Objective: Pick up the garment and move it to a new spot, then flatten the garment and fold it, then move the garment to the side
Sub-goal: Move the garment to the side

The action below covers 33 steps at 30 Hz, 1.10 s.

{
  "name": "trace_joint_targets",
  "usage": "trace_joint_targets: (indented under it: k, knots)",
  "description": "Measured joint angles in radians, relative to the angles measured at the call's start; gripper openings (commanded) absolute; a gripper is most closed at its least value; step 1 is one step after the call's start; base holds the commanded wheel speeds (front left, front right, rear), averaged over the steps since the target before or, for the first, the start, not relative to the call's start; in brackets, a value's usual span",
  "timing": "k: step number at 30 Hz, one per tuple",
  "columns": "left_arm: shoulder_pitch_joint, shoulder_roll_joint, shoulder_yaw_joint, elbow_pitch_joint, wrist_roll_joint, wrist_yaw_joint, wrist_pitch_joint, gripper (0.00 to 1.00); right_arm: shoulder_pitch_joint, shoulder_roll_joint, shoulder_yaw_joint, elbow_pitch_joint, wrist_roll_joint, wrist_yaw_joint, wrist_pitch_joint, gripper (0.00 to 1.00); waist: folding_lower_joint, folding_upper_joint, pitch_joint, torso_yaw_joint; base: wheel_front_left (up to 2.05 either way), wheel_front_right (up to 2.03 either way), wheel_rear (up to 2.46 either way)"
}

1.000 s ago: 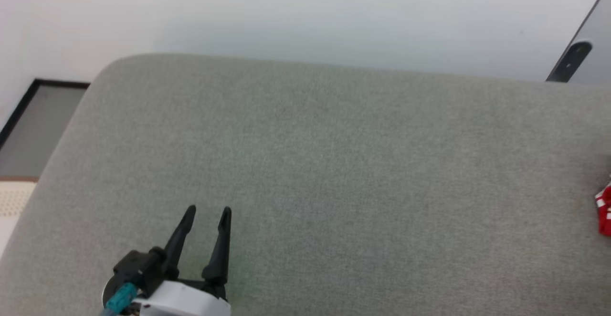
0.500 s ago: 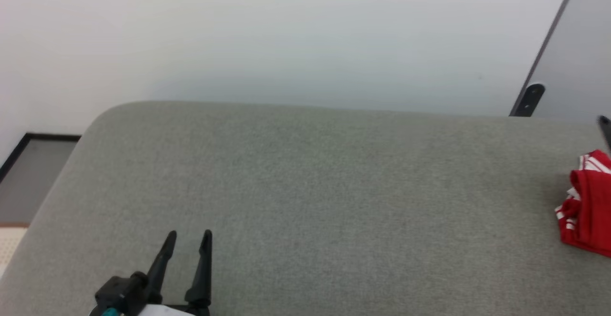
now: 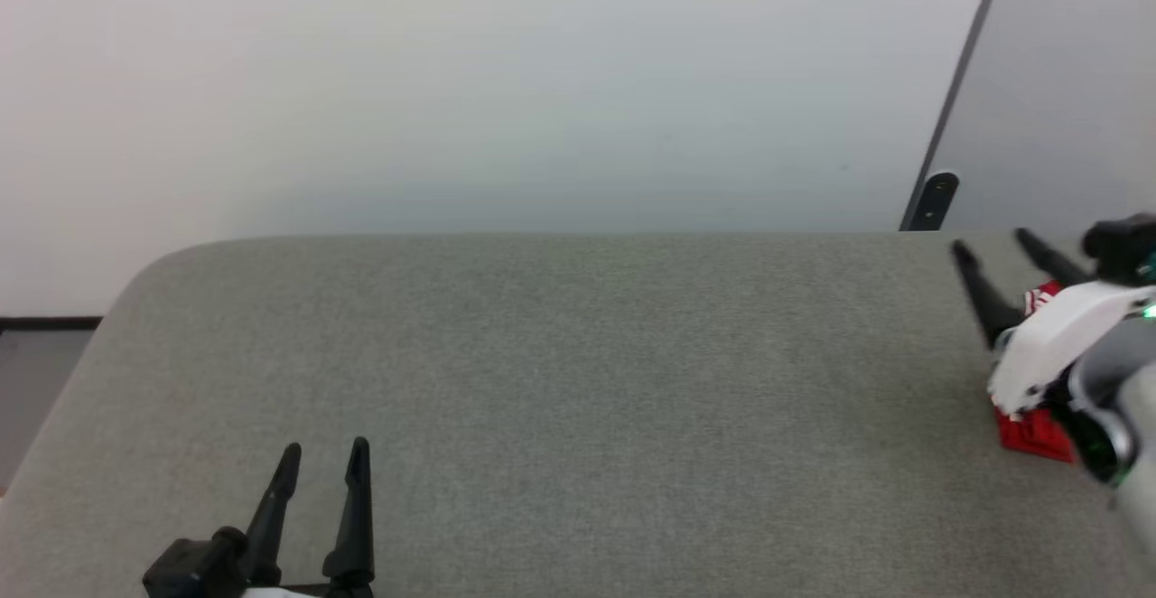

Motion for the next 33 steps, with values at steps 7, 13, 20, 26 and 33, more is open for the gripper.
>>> trace_joint_targets:
  k: [7, 13, 20, 26, 33]
  knots:
    - [0.009, -0.011, 0.012, -0.016, -0.001, 0.0, 0.0, 1.0, 0.045, 0.048, 0.095, 0.005, 0.013, 0.0, -0.139, 1.0, 0.0, 0.0, -0.008, -0.027, 0.0, 0.0, 0.0]
    - [0.017, -0.024, 0.022, -0.023, -0.001, -0.004, 0.0, 1.0, 0.099, 0.091, 0.126, 0.013, 0.012, 0.0, -0.192, 1.0, 0.0, 0.0, -0.01, -0.039, 0.0, 0.0, 0.0]
    - [0.021, -0.047, 0.054, -0.042, 0.012, -0.006, 0.0, 1.0, 0.23, 0.153, -0.023, -0.105, -0.014, 0.0, -0.197, 1.0, 0.0, 0.0, -0.005, -0.039, 0.0, 0.0, 0.0]
    - [0.037, -0.067, 0.077, -0.045, 0.026, -0.014, 0.0, 1.0, 0.372, 0.219, -0.119, -0.192, -0.071, 0.0, -0.197, 1.0, 0.0, 0.0001, -0.003, -0.038, 0.0, 0.0, 0.0]
    - [0.045, -0.087, 0.107, -0.055, 0.041, -0.019, 0.0, 1.0, 0.483, 0.263, -0.221, -0.298, -0.177, 0.0, -0.197, 1.0, 0.0, 0.0, 0.002, -0.039, 0.0, 0.0, 0.0]
